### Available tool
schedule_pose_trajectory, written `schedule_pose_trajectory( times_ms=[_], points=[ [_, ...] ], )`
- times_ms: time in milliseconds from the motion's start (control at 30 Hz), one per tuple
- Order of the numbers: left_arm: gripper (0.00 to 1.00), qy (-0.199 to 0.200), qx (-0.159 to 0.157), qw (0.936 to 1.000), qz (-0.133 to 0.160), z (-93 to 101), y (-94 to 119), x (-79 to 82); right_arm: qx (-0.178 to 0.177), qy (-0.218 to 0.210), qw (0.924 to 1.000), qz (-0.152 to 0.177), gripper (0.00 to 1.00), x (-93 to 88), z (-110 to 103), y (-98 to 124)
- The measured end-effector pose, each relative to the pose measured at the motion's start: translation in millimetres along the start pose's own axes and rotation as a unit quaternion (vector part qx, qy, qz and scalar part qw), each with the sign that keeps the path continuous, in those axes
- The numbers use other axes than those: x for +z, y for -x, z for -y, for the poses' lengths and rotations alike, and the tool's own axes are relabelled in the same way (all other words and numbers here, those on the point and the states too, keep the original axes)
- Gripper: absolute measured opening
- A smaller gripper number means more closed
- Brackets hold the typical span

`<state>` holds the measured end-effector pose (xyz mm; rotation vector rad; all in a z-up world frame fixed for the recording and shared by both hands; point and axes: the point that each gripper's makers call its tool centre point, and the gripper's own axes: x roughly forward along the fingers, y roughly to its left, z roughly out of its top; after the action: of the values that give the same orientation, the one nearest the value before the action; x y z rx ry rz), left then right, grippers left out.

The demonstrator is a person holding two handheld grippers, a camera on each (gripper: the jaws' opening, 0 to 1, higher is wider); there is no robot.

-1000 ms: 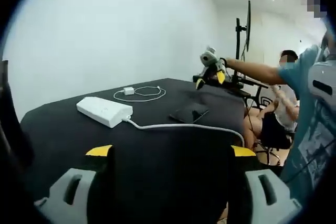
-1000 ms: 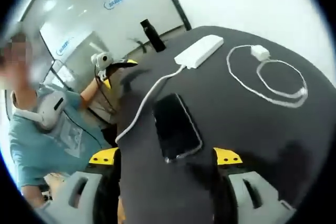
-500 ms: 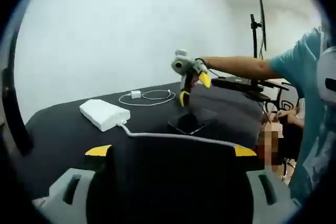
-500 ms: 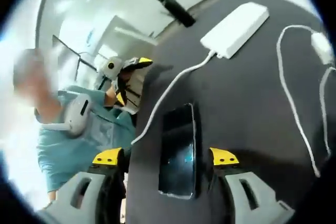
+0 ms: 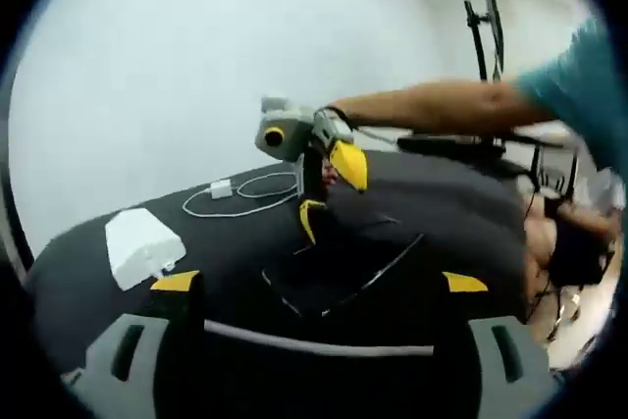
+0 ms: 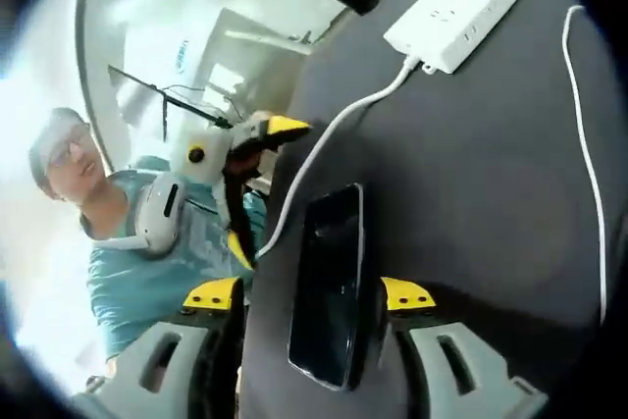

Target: Connect the charging cable to the phone, plug the charger into the socket, and turn on the power strip switch to charge the phone.

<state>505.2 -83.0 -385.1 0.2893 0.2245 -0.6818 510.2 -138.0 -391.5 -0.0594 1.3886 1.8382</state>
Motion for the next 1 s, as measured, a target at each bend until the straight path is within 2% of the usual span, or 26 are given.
schedule_pose_trajectory(
  times_ms=[67, 167, 233, 433, 500, 533, 767, 1000],
  points=[
    [0.94, 0.005, -0.007, 1.0000, 0.001, 6.3, -11.1, -2.8, 0.000, 0.001, 1.0000, 0.000, 0.52, 0.0, 0.0, 1.0],
    [0.96, 0.001, -0.006, 1.0000, -0.008, 4.5, -26.2, -6.9, 0.001, 0.003, 1.0000, 0.002, 0.52, -0.3, 0.9, 2.1],
    [0.96, 0.007, -0.013, 0.9999, -0.008, 5.9, -30.2, -5.4, 0.003, 0.005, 1.0000, 0.003, 0.52, 0.0, 2.0, 3.5],
    [0.96, -0.012, -0.027, 0.9995, -0.012, -1.4, -46.8, -0.8, 0.010, -0.002, 0.9999, 0.001, 0.49, 0.1, 4.4, 5.1],
    [0.96, -0.024, -0.030, 0.9993, -0.003, -5.0, -50.8, 2.2, 0.012, -0.003, 0.9999, -0.002, 0.47, -0.5, 4.5, 4.2],
    [0.96, -0.028, -0.047, 0.9985, 0.003, -2.5, -53.0, 3.4, 0.017, -0.006, 0.9998, -0.007, 0.46, -1.6, 4.4, 3.1],
    [0.96, -0.029, -0.068, 0.9972, 0.006, -2.1, -58.3, 3.3, 0.027, -0.016, 0.9995, -0.010, 0.43, -1.3, 6.2, 1.5],
    [0.96, -0.037, -0.082, 0.9959, 0.005, -0.8, -61.7, 4.7, 0.027, -0.026, 0.9987, -0.035, 0.42, 1.3, 9.3, -0.2]
  ],
)
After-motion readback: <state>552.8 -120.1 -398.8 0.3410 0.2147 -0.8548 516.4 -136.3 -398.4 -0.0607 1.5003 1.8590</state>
